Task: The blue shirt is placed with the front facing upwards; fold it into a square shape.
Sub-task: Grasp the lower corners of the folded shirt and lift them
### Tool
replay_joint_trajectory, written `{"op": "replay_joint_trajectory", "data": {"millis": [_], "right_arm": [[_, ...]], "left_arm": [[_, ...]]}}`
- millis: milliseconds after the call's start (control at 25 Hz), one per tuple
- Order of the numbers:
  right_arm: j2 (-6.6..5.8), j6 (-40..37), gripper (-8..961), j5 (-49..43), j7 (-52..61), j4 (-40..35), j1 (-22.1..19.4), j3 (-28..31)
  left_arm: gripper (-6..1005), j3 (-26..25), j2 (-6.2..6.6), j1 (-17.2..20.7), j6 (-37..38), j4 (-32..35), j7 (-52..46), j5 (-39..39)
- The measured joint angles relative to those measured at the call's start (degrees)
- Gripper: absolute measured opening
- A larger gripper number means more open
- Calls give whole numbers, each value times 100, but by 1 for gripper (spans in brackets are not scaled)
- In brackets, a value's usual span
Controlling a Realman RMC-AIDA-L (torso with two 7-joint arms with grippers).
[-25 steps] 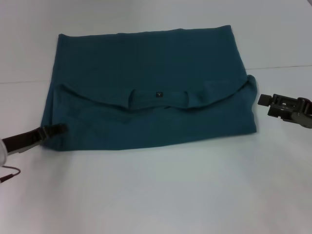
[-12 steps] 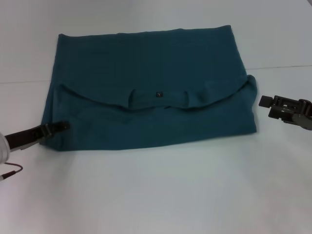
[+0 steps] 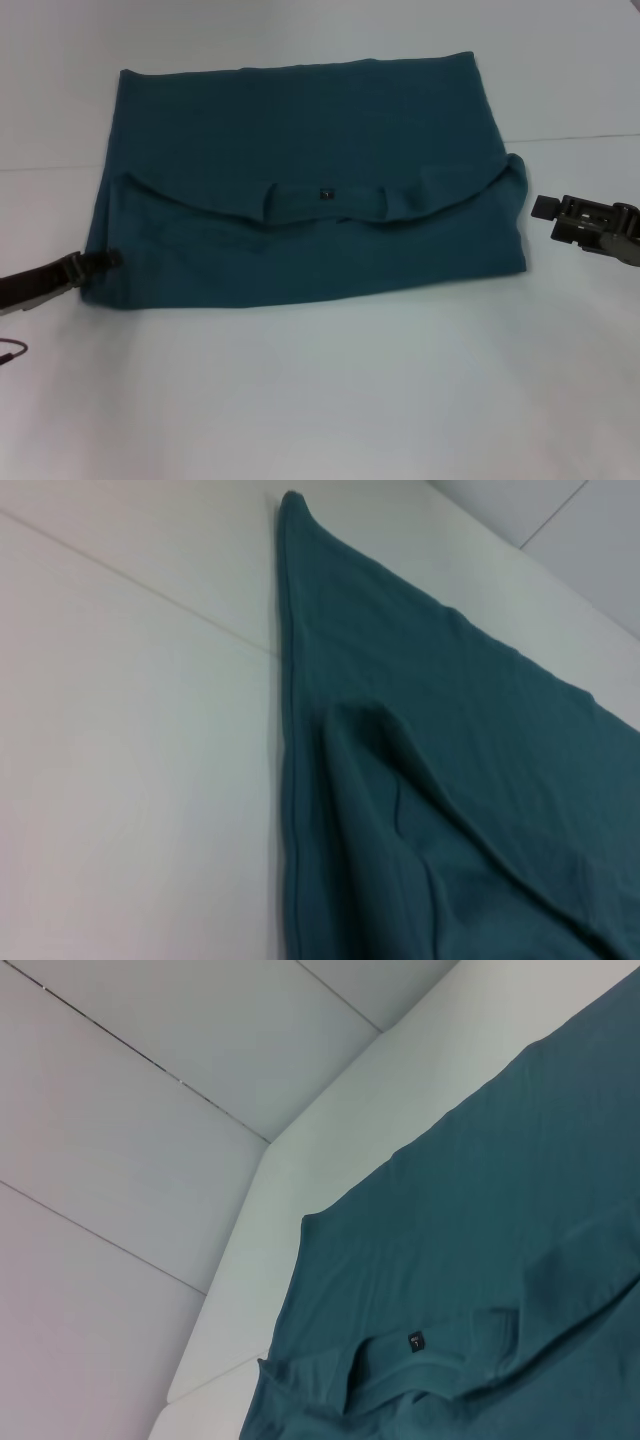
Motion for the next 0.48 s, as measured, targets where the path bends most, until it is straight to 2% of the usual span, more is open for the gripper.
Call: {"op": "replay_joint_trajectory", "data": {"millis": [480], "right_arm": [[8,-14,835,-1,-33,0,8,52]], "left_arm": [[603,26,-24,123,27,47,-144,35]]}}
